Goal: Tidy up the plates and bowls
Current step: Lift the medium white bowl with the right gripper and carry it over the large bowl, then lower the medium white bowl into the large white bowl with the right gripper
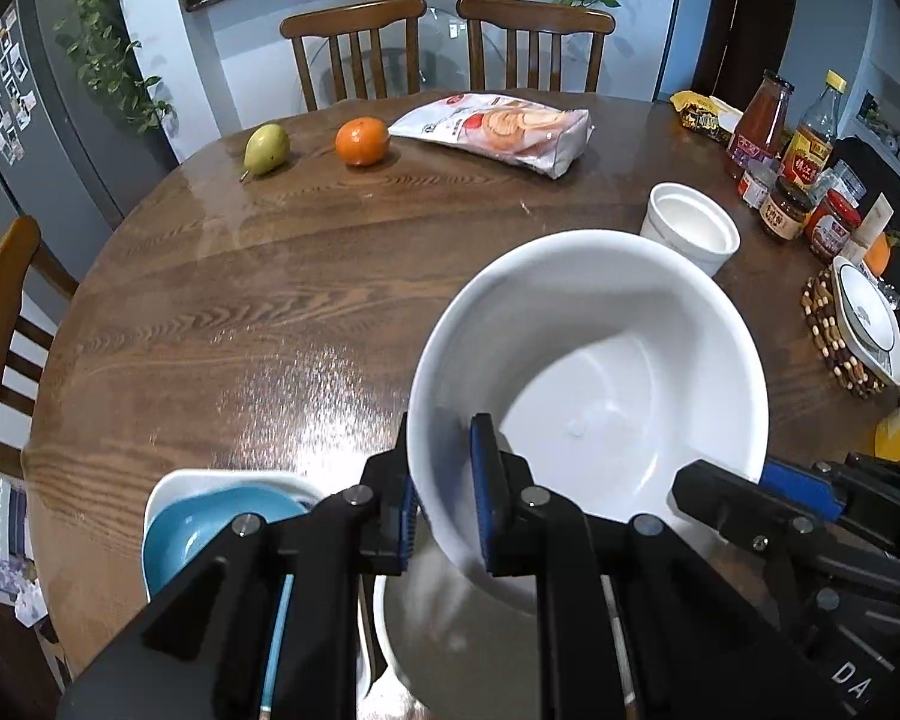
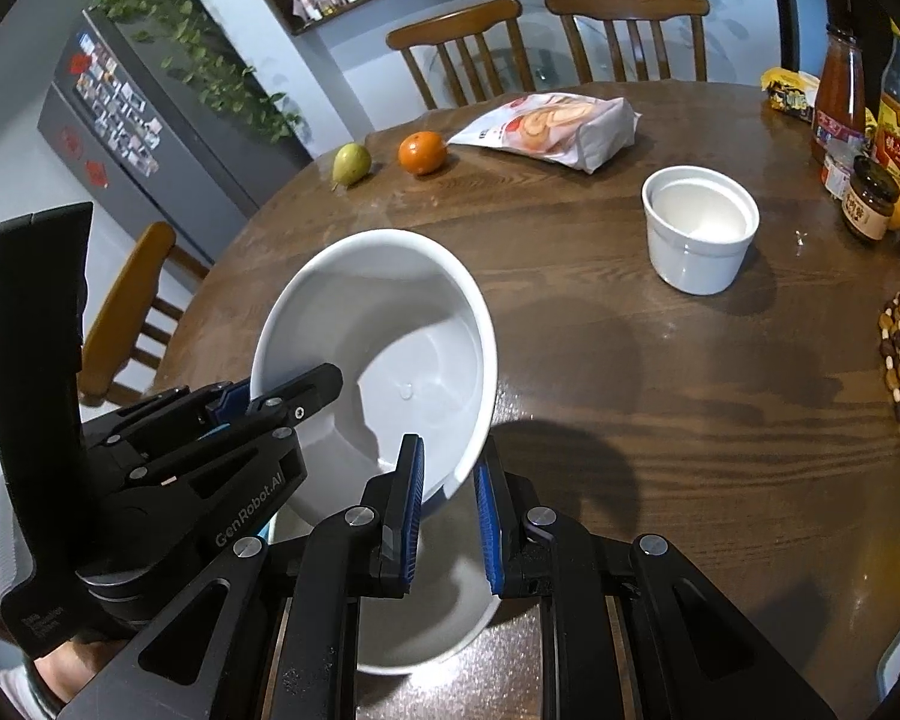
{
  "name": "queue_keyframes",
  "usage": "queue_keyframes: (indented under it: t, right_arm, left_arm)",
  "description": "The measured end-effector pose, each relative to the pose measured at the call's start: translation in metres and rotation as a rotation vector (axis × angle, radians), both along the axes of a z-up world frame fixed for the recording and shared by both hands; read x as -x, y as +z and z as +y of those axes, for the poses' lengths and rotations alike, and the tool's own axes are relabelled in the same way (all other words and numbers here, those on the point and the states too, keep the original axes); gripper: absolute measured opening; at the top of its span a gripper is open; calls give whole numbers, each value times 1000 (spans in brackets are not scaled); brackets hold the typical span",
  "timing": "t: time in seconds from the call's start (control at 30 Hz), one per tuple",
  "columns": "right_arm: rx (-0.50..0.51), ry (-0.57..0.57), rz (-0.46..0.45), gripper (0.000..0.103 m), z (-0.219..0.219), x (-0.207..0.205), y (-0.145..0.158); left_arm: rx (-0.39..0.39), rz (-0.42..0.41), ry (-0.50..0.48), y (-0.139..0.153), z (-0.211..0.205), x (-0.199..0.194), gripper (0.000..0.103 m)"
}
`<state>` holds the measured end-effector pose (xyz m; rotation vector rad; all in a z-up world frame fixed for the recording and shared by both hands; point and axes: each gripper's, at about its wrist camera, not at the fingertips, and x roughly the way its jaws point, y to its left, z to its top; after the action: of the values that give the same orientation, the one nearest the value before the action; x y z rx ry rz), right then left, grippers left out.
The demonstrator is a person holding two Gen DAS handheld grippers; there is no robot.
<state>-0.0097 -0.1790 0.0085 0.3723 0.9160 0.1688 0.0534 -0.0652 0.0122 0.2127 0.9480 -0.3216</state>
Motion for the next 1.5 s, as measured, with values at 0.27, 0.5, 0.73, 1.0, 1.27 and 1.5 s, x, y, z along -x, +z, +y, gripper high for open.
queue_keyframes:
  t: [0.27,0.5,0.73,1.0,1.27,1.5]
  right_arm:
    - [1,35,12,19,6,12,-3]
    - [0,62,25,19,9,18,-6]
    - [-4,87,47,19,9,23,-12]
    - [-7,117,77,19,14,27,-20]
    - [-7,144,105,19,18,29,-28]
    - [-4,163,138,19,20,27,-36]
  left_arm:
    - [-4,13,24,-3,7,13,14]
    - [-14,24,41,-7,11,23,14]
    - [-18,46,56,-13,13,31,14]
    - [-25,88,81,-23,17,38,14]
    - [-43,112,95,-29,20,43,14]
    - [-59,147,95,-38,21,42,15]
